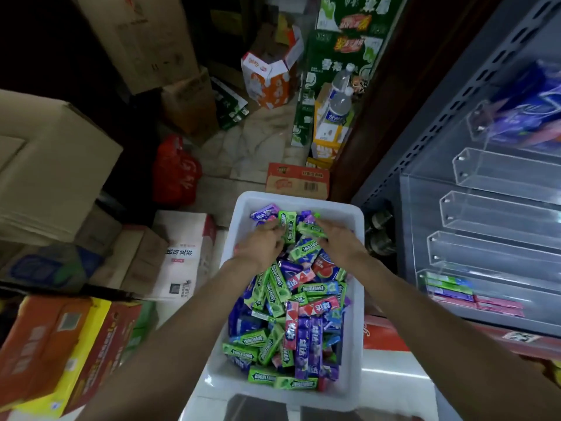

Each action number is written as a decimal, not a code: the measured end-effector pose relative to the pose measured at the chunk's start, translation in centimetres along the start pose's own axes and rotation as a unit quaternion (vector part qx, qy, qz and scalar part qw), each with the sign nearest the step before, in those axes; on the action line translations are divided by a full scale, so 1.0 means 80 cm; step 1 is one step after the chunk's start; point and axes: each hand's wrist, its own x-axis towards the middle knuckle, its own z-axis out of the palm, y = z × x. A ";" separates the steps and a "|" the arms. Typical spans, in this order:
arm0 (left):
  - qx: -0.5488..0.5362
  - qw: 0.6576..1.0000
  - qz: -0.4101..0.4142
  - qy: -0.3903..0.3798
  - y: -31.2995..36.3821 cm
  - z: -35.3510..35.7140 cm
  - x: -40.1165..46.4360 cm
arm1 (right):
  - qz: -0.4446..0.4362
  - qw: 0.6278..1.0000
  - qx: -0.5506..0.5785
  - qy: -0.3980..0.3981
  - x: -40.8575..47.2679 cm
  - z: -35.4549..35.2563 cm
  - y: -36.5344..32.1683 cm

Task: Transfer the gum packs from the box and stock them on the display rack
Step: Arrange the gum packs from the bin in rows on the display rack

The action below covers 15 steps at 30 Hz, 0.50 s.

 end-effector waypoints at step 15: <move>-0.201 0.964 -0.156 0.073 0.007 0.012 0.046 | 0.048 0.984 0.126 0.119 0.005 -0.006 0.001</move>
